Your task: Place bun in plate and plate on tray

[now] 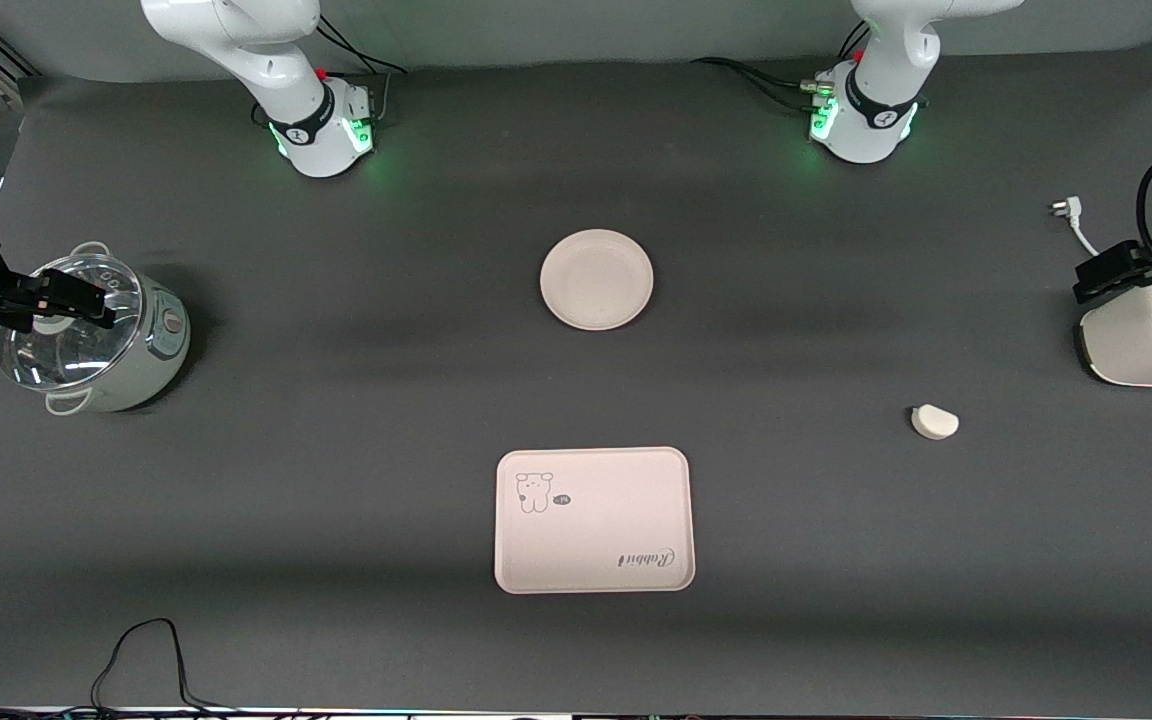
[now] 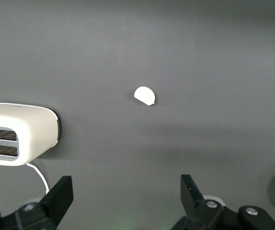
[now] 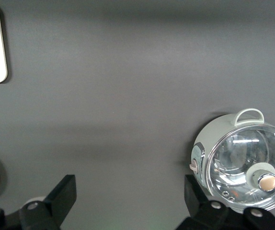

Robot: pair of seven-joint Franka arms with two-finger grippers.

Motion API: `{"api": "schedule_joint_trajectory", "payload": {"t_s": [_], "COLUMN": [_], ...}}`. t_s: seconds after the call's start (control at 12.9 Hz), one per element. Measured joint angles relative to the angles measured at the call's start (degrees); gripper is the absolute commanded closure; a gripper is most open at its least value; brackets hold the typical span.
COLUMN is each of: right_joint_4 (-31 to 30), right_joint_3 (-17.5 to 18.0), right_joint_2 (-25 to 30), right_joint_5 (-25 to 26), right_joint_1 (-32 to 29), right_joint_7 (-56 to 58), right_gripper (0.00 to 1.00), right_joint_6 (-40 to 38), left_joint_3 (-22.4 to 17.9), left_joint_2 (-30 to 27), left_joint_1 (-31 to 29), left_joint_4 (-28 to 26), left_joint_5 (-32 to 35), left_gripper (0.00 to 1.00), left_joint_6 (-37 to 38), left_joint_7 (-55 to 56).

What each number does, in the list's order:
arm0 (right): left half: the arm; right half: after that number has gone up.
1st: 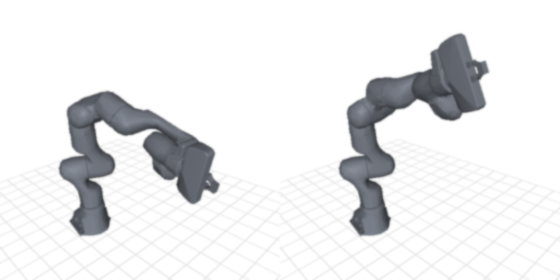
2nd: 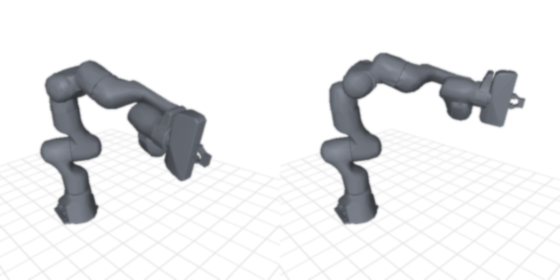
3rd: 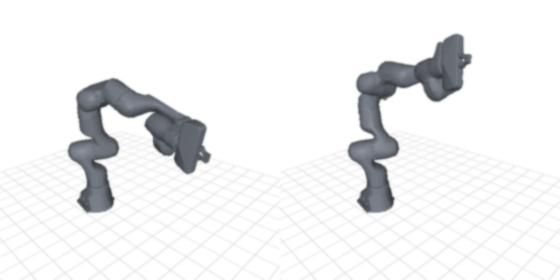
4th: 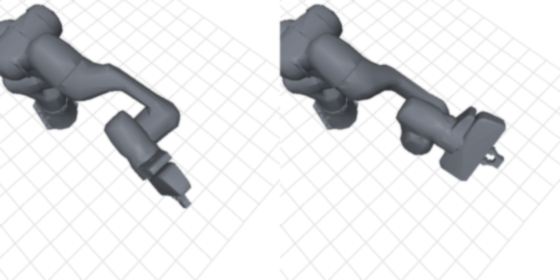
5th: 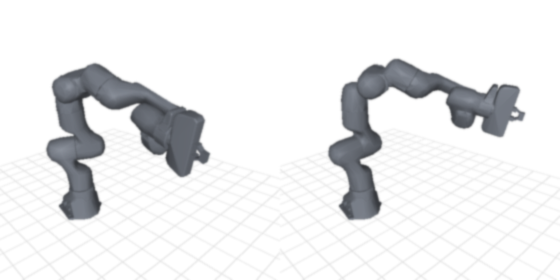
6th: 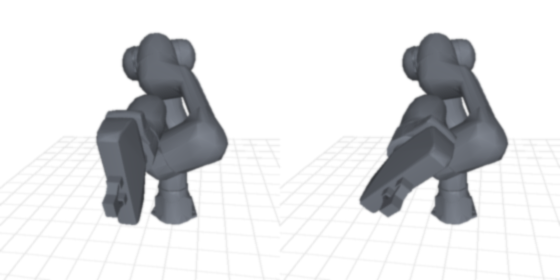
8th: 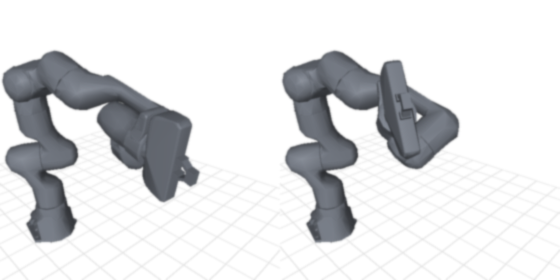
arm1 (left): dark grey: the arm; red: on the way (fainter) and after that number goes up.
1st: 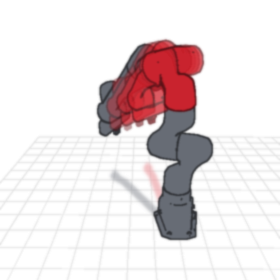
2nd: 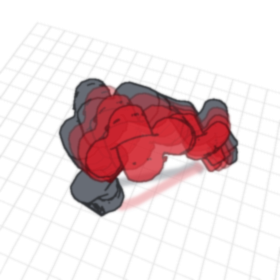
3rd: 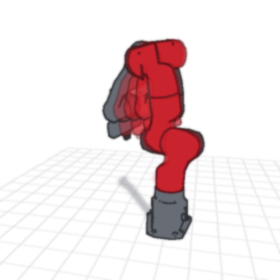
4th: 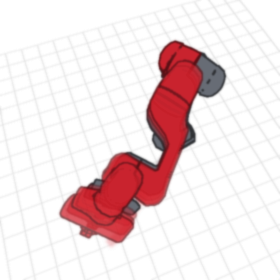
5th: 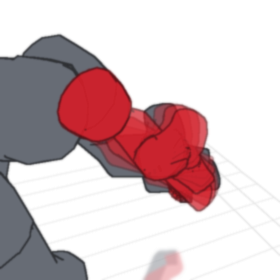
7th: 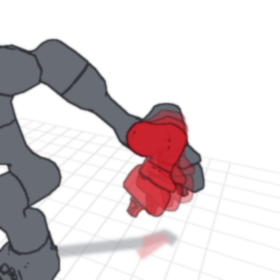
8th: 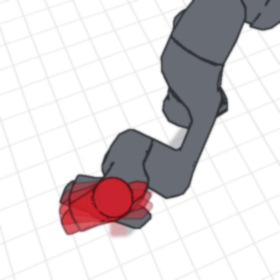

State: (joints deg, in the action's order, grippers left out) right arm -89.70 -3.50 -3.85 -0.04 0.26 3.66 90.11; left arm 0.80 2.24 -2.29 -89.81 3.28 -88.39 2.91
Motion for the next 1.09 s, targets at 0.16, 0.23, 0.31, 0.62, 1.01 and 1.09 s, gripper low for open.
{"api": "schedule_joint_trajectory", "payload": {"t_s": [0.16,0.23,0.31,0.62,1.01,1.09], "right_joint_4": [0.0,0.0,0.0,0.0,-0.01,-0.02], "right_joint_3": [0.0,0.0,0.0,0.0,0.0,0.0], "right_joint_2": [0.0,0.0,0.0,0.0,0.0,0.0], "right_joint_5": [0.0,0.0,0.0,0.0,0.0,0.0], "right_joint_1": [0.0,0.0,0.0,0.0,0.0,0.0], "right_joint_7": [0.01,0.01,0.02,0.03,0.04,0.04], "right_gripper": [0.0,0.0,0.0,0.0,0.0,0.0], "right_joint_6": [0.0,0.0,0.0,0.0,0.0,0.0], "left_joint_3": [0.03,0.03,0.0,0.02,0.19,0.19], "left_joint_2": [0.09,0.09,0.09,0.23,1.13,1.35], "left_joint_1": [0.0,0.0,-0.02,-0.17,-0.17,-0.17], "left_joint_4": [0.01,0.05,0.07,0.07,-3.05,-5.0], "left_joint_5": [0.0,0.0,0.0,0.0,-0.02,-0.02], "left_gripper": [0.0,0.0,0.0,0.0,0.0,0.0], "left_joint_6": [0.0,0.0,0.0,1.87,3.63,2.01], "left_joint_7": [-0.06,-0.06,-0.06,-0.1,-0.23,-0.23]}}
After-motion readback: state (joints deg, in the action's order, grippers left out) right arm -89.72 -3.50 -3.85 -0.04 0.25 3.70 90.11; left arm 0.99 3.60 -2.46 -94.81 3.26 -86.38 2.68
